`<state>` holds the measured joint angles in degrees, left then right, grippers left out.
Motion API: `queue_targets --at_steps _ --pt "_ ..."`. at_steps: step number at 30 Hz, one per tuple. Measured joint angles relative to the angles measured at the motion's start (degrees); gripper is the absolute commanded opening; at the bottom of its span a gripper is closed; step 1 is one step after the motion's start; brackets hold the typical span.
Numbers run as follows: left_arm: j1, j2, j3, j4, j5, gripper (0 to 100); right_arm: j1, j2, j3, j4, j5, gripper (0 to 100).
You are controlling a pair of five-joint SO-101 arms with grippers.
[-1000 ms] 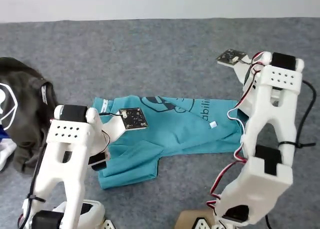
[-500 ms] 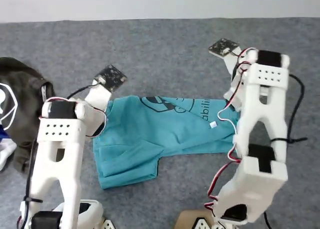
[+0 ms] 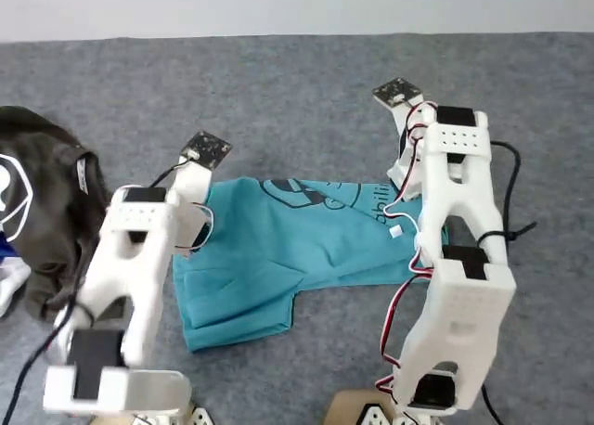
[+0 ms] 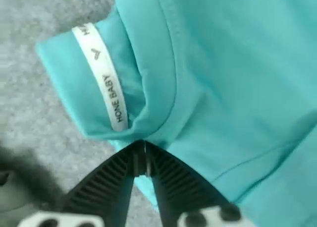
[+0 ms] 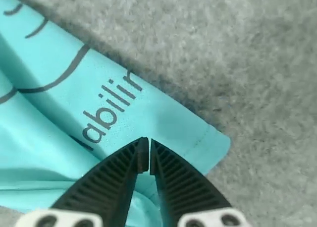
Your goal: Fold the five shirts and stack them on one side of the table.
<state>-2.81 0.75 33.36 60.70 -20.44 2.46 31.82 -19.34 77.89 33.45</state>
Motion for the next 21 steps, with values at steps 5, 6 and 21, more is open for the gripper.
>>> queue_targets --at_steps 5,6,21 --pt "0.00 11.60 -10.90 5.80 0.00 1 0.00 1.49 0.00 -0.35 0.00 0.9" --pt "0.00 13.89 -13.01 7.03 0.00 1 0.00 1.85 0.00 -0.79 0.00 0.9" --pt "0.18 23.03 -23.65 13.98 0.26 1 2.81 6.42 0.00 -15.82 3.60 0.9"
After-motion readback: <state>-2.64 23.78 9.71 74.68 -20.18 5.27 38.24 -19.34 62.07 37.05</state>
